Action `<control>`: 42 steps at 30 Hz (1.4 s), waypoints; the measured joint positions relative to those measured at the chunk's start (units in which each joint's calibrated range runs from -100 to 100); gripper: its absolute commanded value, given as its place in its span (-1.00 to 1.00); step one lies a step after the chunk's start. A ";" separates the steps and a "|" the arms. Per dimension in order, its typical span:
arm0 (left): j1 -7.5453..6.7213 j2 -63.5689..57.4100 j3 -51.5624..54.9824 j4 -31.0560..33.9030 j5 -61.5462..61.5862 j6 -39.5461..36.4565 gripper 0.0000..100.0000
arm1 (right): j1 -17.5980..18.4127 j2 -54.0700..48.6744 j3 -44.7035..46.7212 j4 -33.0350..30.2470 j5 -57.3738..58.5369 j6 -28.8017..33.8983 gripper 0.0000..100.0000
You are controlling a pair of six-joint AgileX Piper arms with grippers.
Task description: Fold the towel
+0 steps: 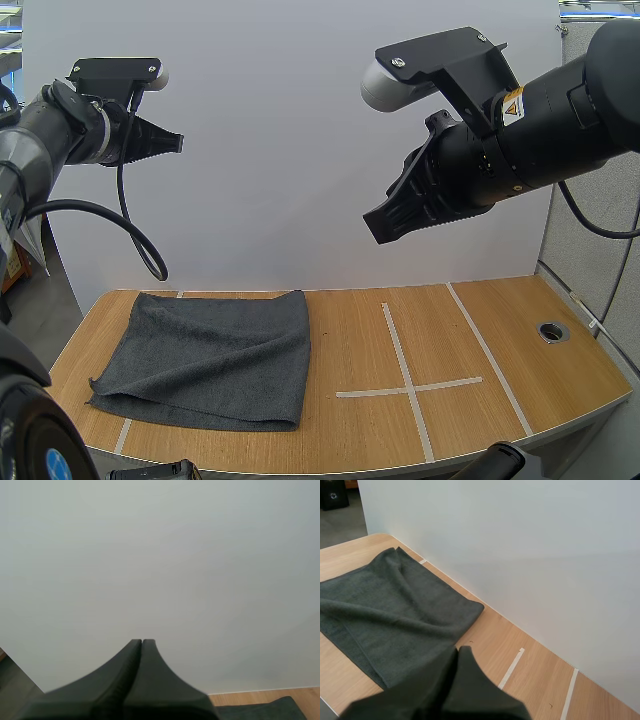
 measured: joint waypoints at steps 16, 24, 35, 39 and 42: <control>0.00 0.00 0.26 8.49 32.08 -0.12 -1.00 | 0.00 0.00 0.00 0.00 0.00 0.00 -1.00; 0.00 0.00 0.26 10.71 39.31 3.20 -1.00 | 0.09 0.00 0.00 2.57 -2.51 0.00 -1.00; 0.00 4.04 0.26 10.71 40.35 7.15 -1.00 | 0.09 5.58 0.00 9.96 0.00 -4.70 -1.00; 0.74 9.82 0.26 10.71 40.35 6.95 -1.00 | 0.15 8.25 1.72 11.67 -0.02 -6.06 -1.00; 2.80 16.79 0.40 10.32 40.14 8.67 -1.00 | 0.15 9.73 7.35 12.14 0.00 -7.99 -1.00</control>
